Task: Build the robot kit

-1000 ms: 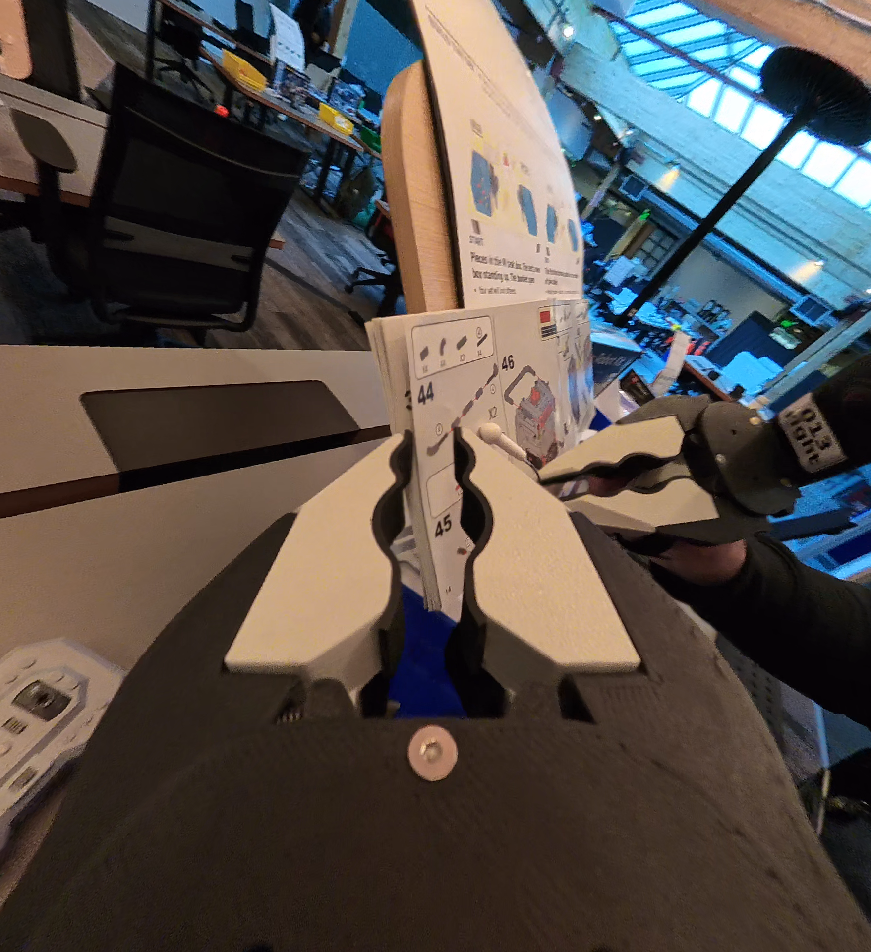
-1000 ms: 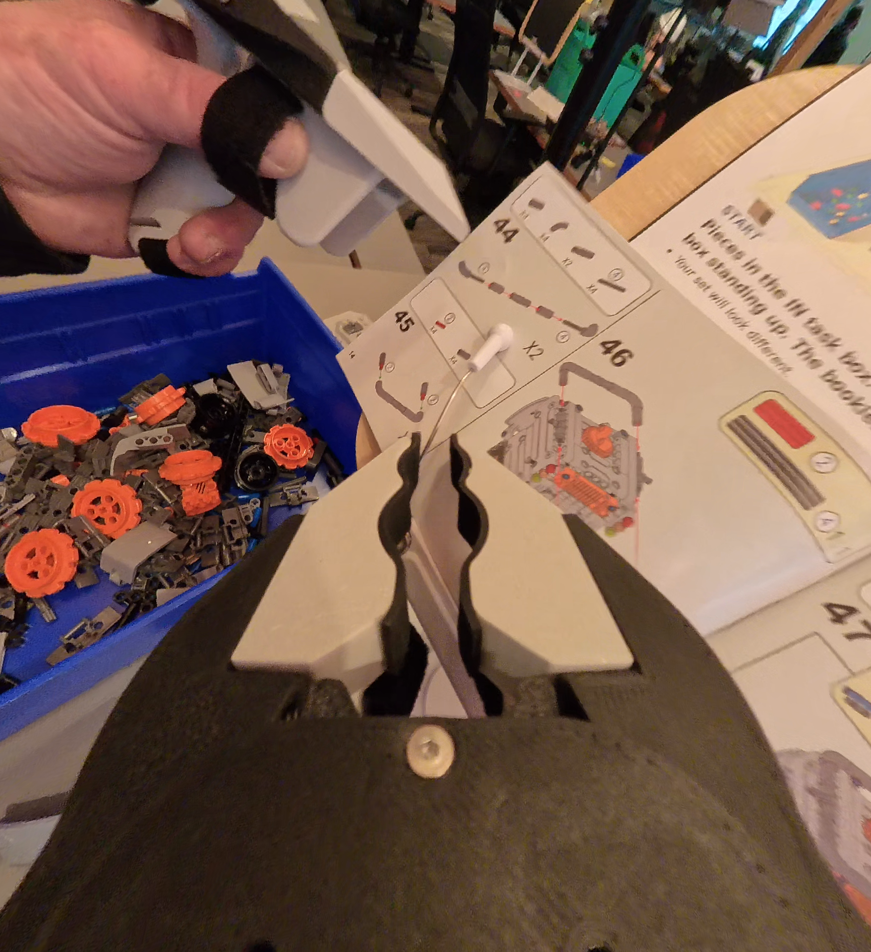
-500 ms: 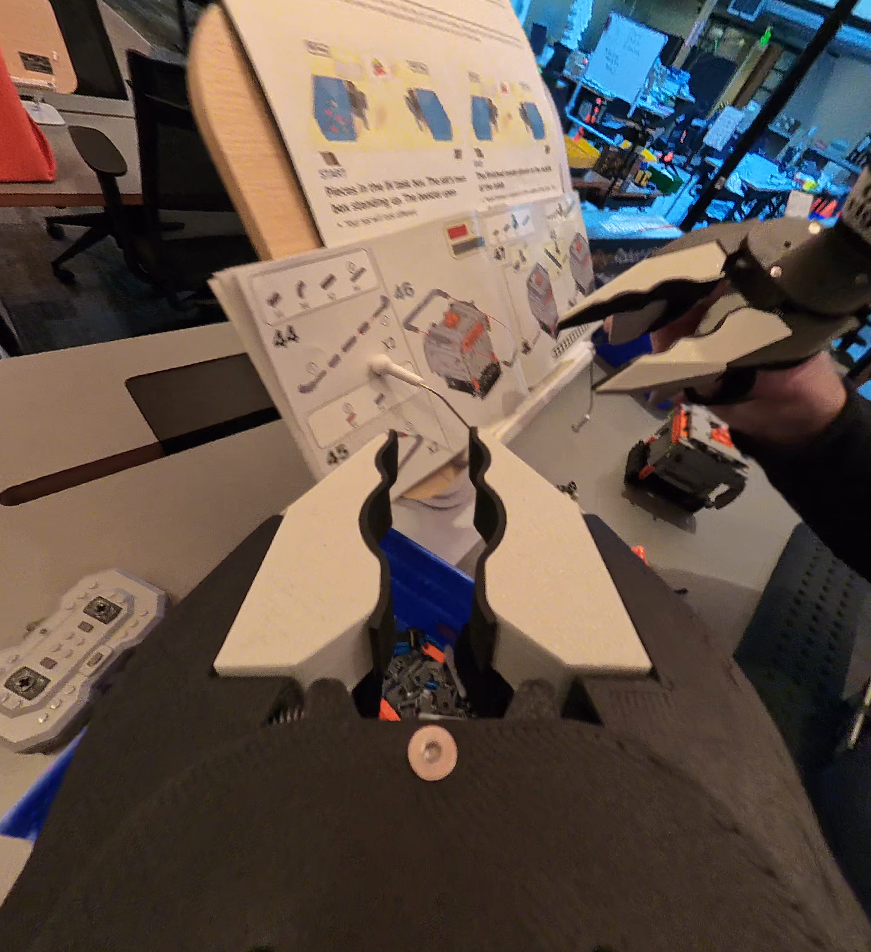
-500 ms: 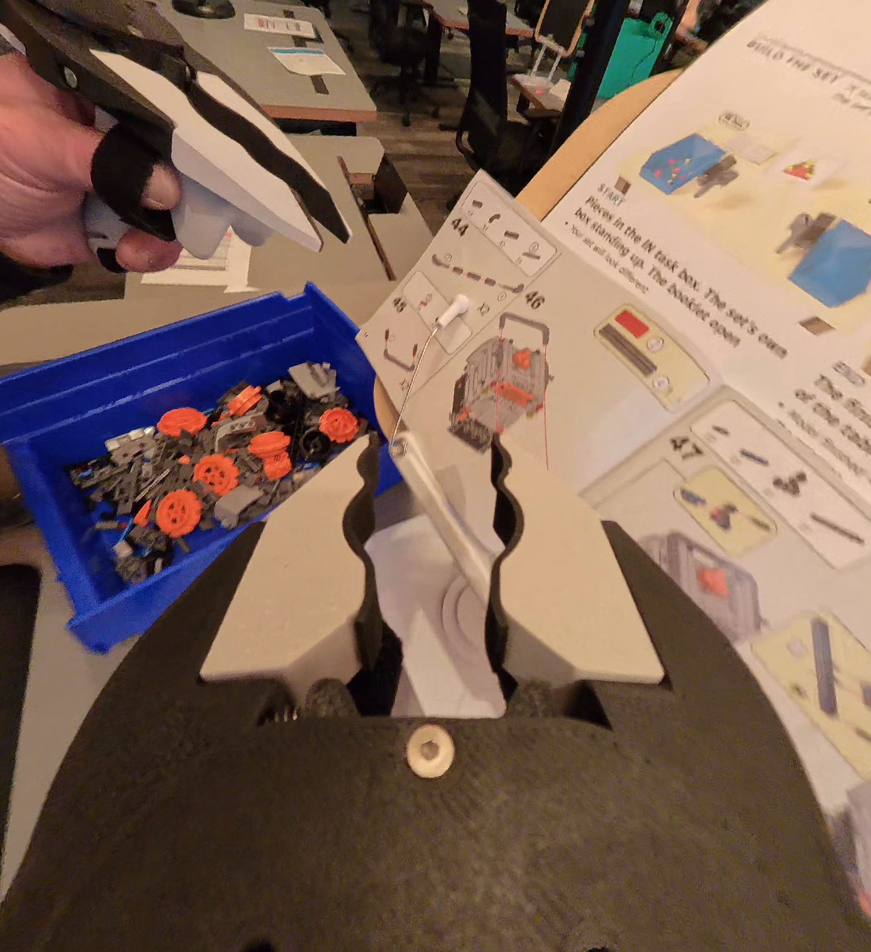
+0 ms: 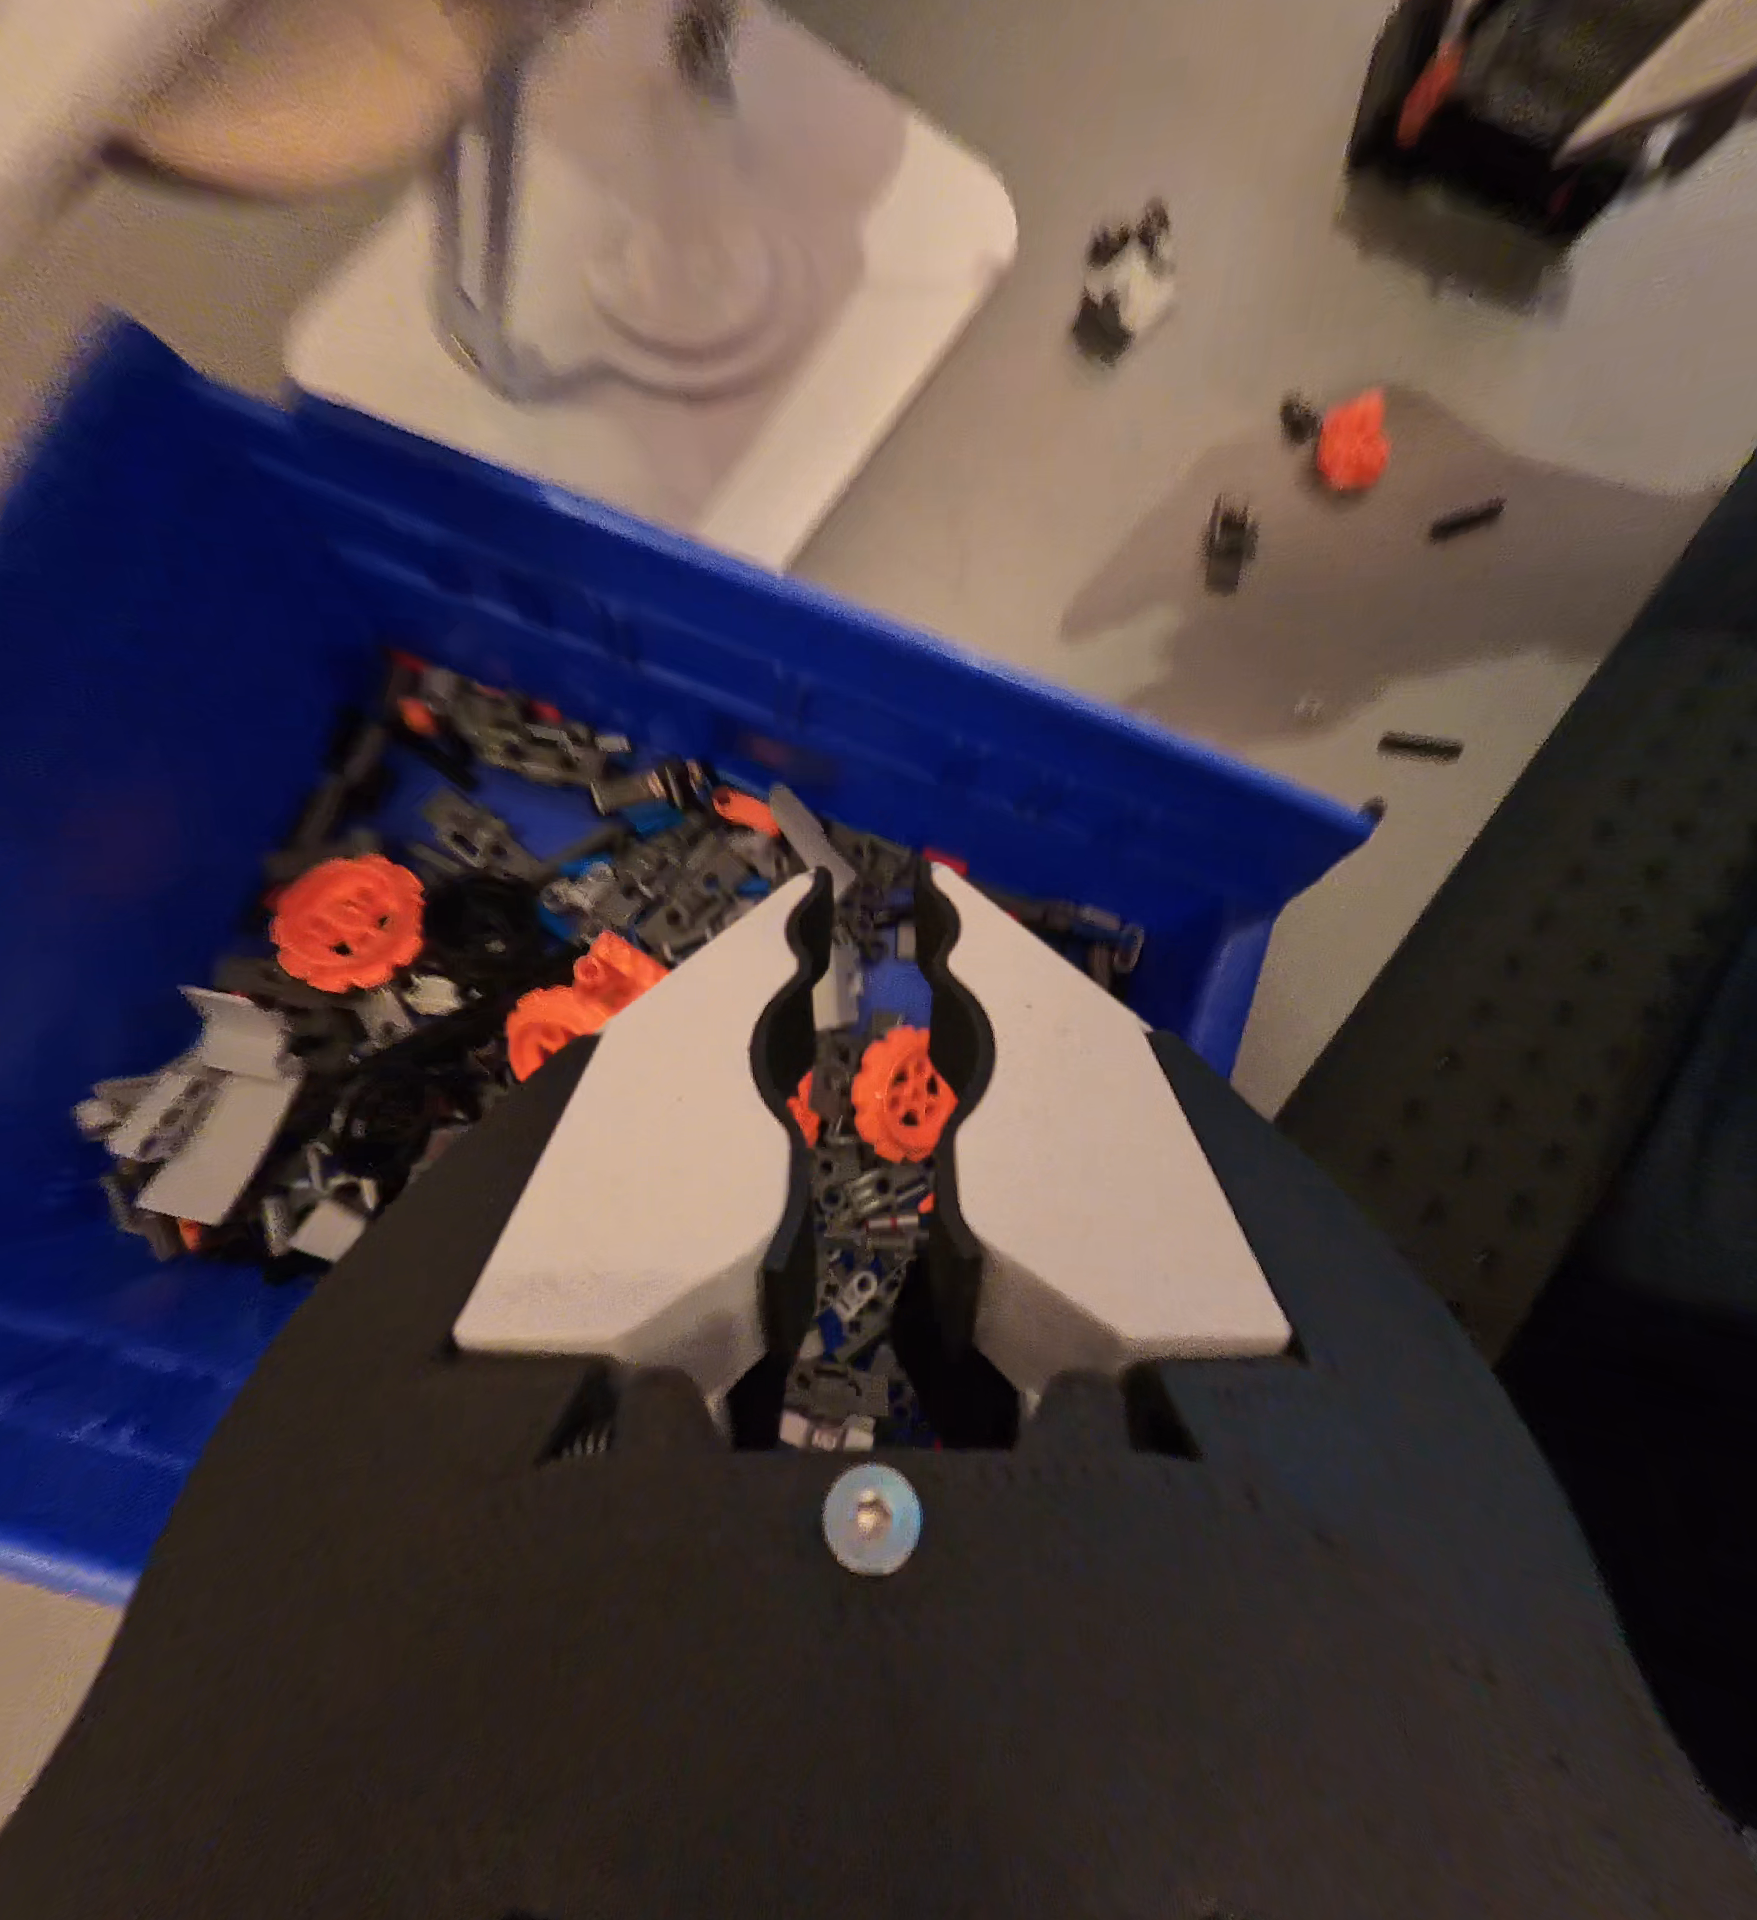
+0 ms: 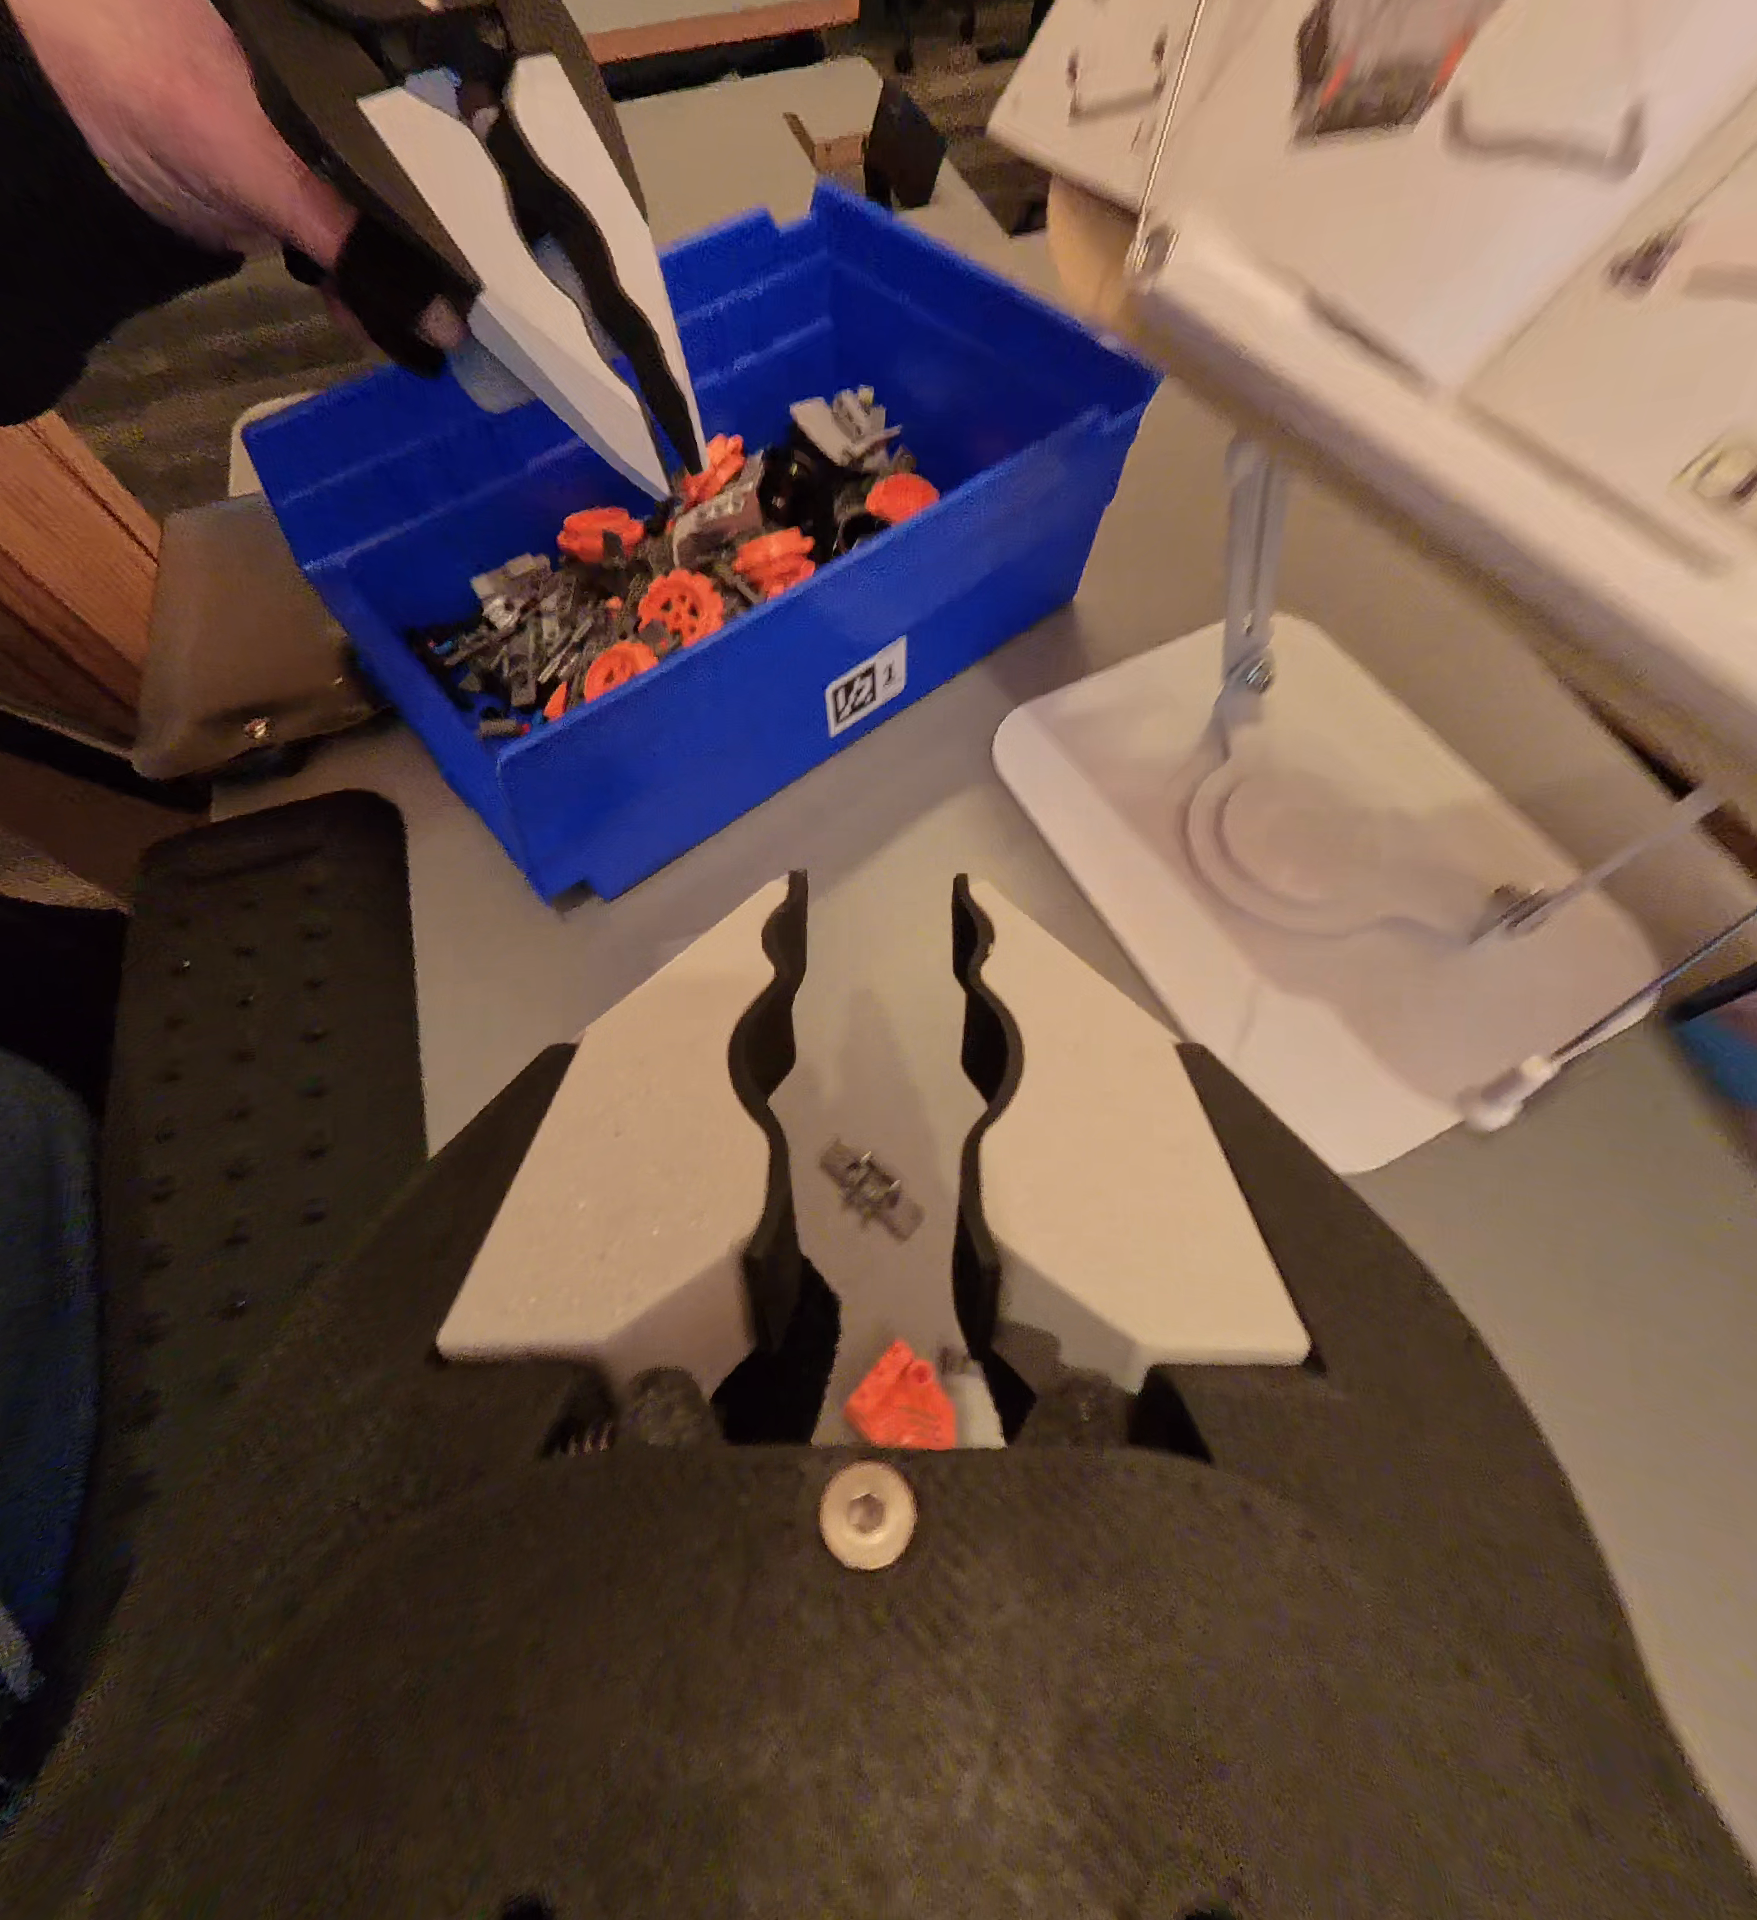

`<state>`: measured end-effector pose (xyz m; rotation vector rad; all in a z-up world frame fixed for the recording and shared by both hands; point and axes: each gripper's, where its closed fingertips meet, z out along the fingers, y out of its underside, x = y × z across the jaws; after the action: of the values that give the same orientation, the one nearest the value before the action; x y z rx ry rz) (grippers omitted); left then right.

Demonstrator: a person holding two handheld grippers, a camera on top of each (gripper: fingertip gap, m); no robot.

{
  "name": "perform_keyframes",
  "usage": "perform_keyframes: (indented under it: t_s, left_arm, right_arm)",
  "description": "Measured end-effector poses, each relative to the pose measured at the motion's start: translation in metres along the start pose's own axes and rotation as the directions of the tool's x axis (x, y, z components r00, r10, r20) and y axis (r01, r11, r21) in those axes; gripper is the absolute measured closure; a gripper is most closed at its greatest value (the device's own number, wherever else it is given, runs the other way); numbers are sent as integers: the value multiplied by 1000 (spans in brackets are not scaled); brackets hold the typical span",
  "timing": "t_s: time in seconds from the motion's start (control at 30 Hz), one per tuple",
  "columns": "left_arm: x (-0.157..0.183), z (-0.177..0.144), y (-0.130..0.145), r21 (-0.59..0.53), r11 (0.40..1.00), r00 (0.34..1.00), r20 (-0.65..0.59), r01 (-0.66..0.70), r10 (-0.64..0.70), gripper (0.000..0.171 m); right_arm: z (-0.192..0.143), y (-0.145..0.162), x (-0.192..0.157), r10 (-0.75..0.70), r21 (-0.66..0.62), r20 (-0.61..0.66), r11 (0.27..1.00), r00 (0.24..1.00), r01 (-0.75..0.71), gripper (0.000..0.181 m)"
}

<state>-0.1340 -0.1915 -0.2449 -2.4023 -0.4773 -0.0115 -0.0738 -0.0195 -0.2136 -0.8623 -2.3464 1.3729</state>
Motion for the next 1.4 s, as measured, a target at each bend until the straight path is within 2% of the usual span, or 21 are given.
perform_keyframes:
  t_s: [0.07,0.13,0.27,0.43,0.53,0.7,0.9,1.1,1.27,1.4]
  left_arm:
    - [-11,23,29,-125,992,998,55,-18,25,160]
    - [-17,40,50,-219,976,998,66,-3,18,153]
    - [-20,53,49,-256,967,997,79,-5,26,145]
    - [-23,63,67,-402,916,995,95,6,35,139]
    - [-27,69,67,-392,919,996,94,38,-1,142]
    - [-35,66,67,-404,915,995,98,24,18,146]
    - [-52,53,65,-412,911,992,125,31,23,155]
    - [-60,46,38,-287,957,996,89,40,-15,151]
    - [-65,64,15,-223,975,995,96,-10,32,150]
    - [-65,84,12,-222,975,997,71,2,14,152]
  right_arm:
    - [6,20,-11,48,-15,17,999,999,-48,156]
    - [14,39,-19,86,-43,21,995,996,-85,155]
    - [25,54,-33,125,-57,48,991,991,-122,156]
    - [33,56,-28,154,-47,48,987,987,-152,157]
    - [35,55,-25,170,-34,54,985,984,-169,158]
    - [37,51,-22,190,-2,72,982,979,-190,160]
    - [37,50,-16,190,7,68,982,980,-190,160]
    - [34,53,-14,203,13,65,979,977,-204,160]
    - [31,53,-10,209,28,53,977,977,-210,161]
    - [30,53,-9,209,37,42,977,977,-210,162]
